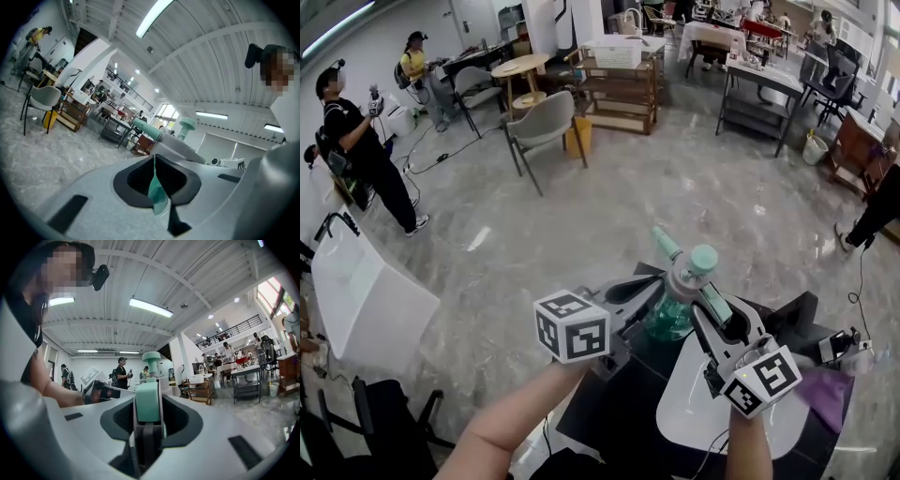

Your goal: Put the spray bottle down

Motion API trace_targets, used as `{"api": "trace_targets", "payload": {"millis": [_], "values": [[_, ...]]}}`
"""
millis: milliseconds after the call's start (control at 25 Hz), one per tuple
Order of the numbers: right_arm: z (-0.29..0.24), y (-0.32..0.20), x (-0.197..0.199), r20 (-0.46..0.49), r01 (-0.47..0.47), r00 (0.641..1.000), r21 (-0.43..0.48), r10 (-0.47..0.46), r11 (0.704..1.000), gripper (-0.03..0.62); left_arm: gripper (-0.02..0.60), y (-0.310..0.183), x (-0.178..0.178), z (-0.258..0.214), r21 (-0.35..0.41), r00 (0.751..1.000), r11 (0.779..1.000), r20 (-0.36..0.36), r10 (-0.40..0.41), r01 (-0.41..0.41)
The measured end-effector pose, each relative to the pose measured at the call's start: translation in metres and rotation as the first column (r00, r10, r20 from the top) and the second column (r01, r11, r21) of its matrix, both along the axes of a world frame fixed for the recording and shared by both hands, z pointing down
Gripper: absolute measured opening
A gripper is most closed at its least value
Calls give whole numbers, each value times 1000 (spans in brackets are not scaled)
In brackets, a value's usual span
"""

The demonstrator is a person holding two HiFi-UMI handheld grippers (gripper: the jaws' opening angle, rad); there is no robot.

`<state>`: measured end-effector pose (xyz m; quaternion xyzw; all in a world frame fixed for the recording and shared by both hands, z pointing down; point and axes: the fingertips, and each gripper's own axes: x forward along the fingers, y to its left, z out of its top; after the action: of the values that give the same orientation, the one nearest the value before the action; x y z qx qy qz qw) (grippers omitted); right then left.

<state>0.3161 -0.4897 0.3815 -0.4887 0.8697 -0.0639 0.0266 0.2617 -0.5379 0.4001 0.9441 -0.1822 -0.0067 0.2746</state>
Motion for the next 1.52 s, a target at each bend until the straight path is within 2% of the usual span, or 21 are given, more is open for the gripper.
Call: {"api": "trace_targets", "payload": {"millis": [480,880,1520], "values": [[4,2,2,-10,5,1000,-6,-5,1000,110,14,5,0,3,2,1000,1000,6,-8,8],[5,3,2,-42,-29,999,-7,28,1000,184,14,9,-6,4,3,1000,1000,7,-17,17],[-2,31,13,-57,-127,990,-5,127,992,199,14,40,-12,-7,25,1000,1000,-11,9,-8]]}}
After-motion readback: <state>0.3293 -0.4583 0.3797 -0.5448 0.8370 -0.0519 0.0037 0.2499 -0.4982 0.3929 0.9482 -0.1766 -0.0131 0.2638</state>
